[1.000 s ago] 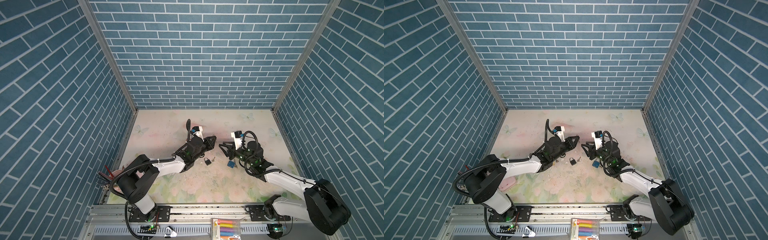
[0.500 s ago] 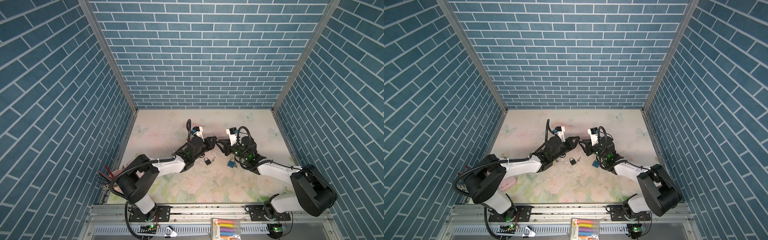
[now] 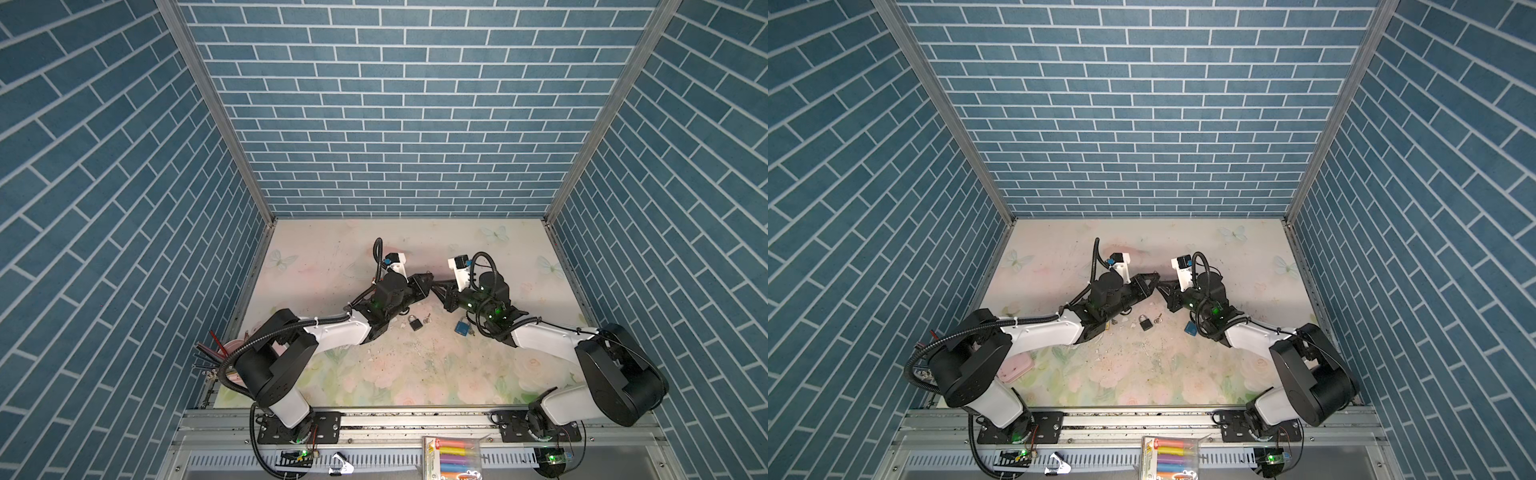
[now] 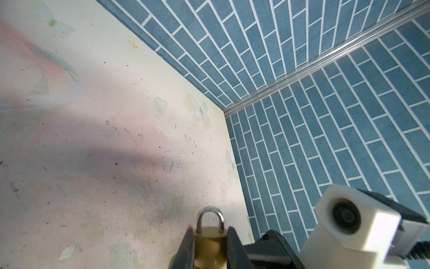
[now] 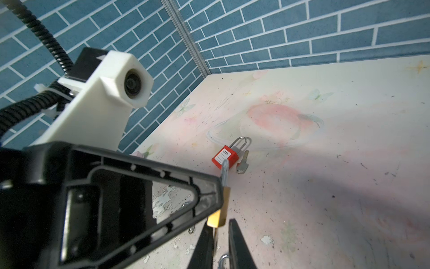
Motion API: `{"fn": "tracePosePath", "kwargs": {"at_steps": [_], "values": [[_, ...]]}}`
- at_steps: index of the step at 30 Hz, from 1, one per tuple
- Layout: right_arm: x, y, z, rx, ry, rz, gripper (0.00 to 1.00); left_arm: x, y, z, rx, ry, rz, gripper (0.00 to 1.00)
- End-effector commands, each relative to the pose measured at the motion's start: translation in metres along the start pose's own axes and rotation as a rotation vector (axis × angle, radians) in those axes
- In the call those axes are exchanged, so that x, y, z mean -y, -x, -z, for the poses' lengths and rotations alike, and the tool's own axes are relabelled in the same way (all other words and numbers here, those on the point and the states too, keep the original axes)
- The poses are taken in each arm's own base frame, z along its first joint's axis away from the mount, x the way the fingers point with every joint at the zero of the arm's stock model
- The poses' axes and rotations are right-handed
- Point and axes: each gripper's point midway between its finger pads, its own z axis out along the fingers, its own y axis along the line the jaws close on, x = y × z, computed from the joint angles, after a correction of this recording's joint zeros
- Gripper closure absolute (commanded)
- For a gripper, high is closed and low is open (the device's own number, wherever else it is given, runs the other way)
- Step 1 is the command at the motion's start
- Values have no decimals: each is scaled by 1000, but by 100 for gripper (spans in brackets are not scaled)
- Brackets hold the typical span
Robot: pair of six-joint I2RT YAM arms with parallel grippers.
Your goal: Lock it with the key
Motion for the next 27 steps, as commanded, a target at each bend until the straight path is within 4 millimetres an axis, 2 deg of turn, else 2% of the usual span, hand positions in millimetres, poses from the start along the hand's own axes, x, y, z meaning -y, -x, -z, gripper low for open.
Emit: {"fn": "tracePosePath", "kwargs": {"at_steps": [1,4,12,15,20,22,25,27], "values": [[-6,9,-4,16,22,11,93,20,16,1,43,-50,10,100],[-7,9,-4,14,21,14,100,21,17,1,48,-50,9,100],[-10,1,-1,-6,25,6,100,18,38,0,104,-37,2,100],[-12,-10,4,-28,27,1,100,15,58,1,158,-23,-2,100],[-13,-35,24,-57,17,-17,100,-7,108,15,316,54,26,100],[-11,-40,33,-58,-10,-27,100,-11,118,18,346,72,21,100],[4,-39,45,-61,-125,-72,100,-3,111,6,282,103,-88,100],[19,-34,55,-70,-224,-111,100,-2,92,-11,173,176,-212,100]]}}
